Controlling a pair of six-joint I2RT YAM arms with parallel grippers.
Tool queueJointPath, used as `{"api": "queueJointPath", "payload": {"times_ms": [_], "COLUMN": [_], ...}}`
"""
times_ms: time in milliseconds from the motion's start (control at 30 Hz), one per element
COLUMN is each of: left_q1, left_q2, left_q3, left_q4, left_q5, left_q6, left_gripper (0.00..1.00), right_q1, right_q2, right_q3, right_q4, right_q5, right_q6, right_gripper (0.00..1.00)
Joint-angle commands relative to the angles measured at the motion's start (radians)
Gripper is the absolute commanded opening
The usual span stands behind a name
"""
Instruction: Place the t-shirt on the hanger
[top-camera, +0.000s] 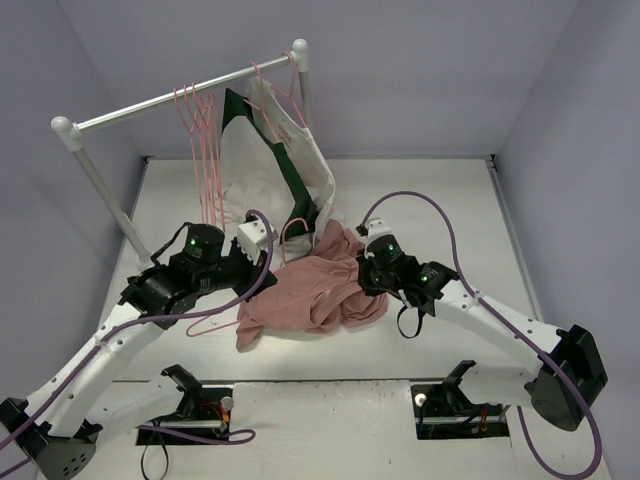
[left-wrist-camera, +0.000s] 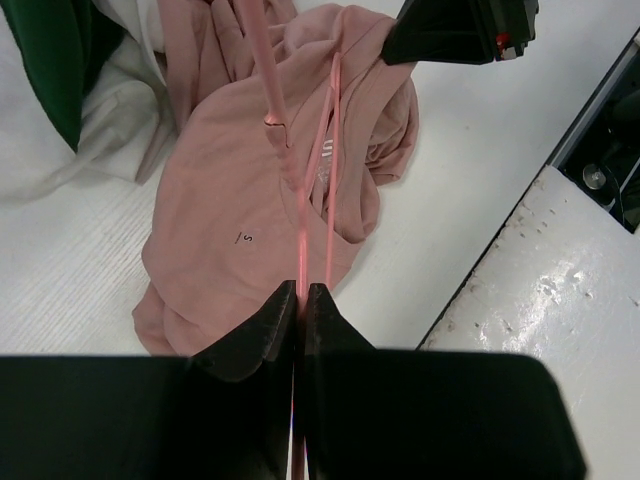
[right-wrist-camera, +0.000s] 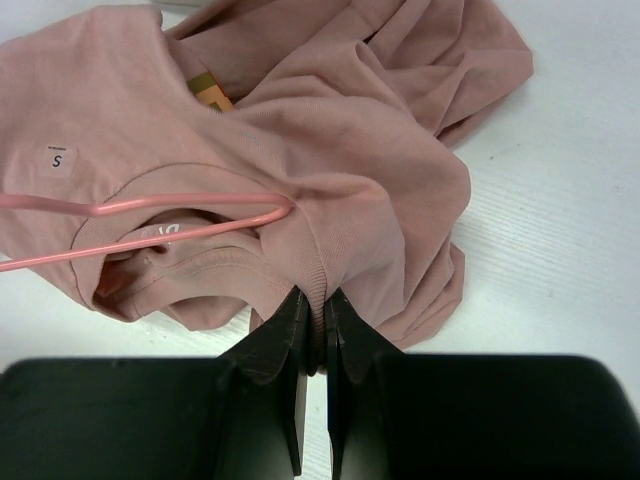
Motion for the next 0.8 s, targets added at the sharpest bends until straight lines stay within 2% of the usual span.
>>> {"api": "queueJointPath", "payload": {"times_ms": [0,367,767], "left_q1": [-0.018,-0.018,-0.021], "left_q2": [-0.003,-0.055,-0.043], "left_q3": [0.022,0.014,-0.028], "left_q4": [0.093,0.090,0.088], "left_q5": [0.017,0.047,0.002], "left_q6": [0.006,-0.004,0.020], "left_gripper": [0.00,0.00,0.00], "right_q1": [-0.006,-0.016,-0.017], "right_q2": [0.009,0.045,0.071], "right_q3": [0.049,0.070,0.103], "right_q4": [0.010,-0.001,-0.008], "right_q5": [0.001,0.004,-0.009], "right_q6": [0.010,0.012,0.013], "right_gripper": [0.00,0.00,0.00]}}
